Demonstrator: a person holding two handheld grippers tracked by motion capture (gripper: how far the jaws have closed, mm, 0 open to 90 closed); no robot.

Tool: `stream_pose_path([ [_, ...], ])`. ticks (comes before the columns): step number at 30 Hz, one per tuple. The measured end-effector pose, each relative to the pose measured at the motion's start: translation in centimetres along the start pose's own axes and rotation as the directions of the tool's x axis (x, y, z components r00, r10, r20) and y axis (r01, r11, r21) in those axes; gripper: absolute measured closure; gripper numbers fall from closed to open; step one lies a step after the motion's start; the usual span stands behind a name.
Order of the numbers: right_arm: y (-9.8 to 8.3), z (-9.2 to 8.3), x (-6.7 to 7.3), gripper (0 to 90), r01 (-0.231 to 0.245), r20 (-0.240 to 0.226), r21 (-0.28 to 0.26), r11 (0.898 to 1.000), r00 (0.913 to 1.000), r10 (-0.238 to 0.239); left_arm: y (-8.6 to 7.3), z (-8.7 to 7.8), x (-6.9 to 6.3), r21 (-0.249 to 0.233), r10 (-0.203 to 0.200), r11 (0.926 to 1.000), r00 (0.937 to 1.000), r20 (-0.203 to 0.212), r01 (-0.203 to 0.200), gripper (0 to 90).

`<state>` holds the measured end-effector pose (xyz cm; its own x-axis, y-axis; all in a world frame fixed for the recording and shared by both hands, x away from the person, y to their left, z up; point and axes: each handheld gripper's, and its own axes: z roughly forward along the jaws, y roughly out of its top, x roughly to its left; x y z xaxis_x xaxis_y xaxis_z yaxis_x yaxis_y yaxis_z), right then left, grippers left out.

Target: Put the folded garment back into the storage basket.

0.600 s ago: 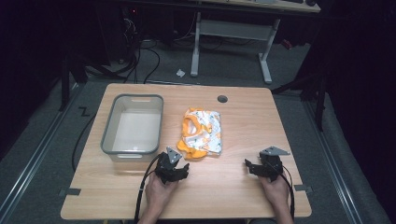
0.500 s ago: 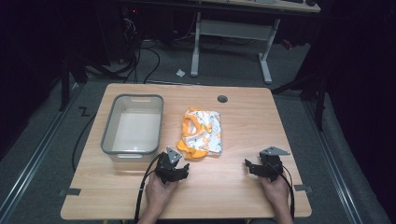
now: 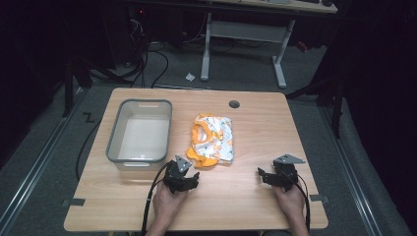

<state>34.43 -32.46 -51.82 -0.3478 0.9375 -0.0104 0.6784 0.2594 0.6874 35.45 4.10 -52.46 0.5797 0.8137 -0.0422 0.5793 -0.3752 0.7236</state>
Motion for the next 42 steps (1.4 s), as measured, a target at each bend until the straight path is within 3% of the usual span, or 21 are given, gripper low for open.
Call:
stream_pose_path([
  [7,0.0,0.0,0.0,27.3,-0.001,0.000,0.000,1.000,1.0000,0.001,0.0,0.0,0.0,0.002,0.002,1.0000,1.0000,0.006,-0.002,30.7],
  [21,0.0,0.0,0.0,27.3,0.000,0.001,0.000,1.000,1.0000,0.000,0.2,0.2,-0.4,0.018,0.009,0.9998,0.9999,0.014,-0.009,20.2],
  [28,0.0,0.0,0.0,27.3,0.001,0.001,0.000,1.000,1.0000,-0.001,0.2,0.0,-0.4,0.023,-0.011,0.9997,0.9998,0.016,0.011,25.1],
  [42,0.0,0.0,0.0,27.2,0.003,0.001,-0.001,1.000,1.0000,-0.003,1.7,-1.1,-0.4,-0.008,-0.035,0.9993,0.9980,0.053,0.035,23.9],
])
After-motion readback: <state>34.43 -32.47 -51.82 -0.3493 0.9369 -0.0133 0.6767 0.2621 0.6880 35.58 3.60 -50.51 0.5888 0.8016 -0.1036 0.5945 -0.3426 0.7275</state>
